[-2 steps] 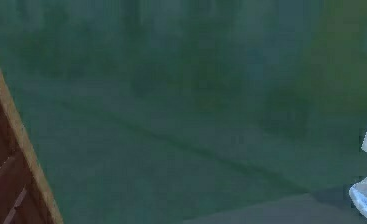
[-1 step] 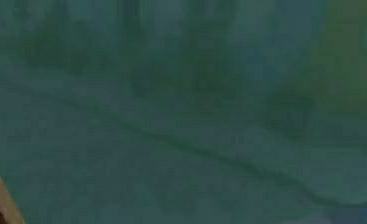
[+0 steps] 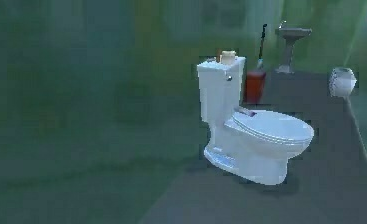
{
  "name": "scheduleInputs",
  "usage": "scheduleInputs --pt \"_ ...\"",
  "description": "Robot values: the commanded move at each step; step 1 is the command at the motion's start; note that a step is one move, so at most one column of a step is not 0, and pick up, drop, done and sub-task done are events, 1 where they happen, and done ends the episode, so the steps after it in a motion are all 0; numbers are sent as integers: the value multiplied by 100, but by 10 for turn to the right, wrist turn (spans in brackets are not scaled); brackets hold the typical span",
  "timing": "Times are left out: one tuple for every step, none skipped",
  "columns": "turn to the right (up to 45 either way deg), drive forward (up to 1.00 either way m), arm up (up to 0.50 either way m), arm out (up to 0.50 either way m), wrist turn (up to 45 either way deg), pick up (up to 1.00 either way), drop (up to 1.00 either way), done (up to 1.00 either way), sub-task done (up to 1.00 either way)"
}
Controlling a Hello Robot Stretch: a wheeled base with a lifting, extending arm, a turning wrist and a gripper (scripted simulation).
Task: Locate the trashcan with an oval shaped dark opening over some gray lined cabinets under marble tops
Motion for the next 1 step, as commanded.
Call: scheduleInputs --pt "450 0 0 0 0 0 0 0 0"
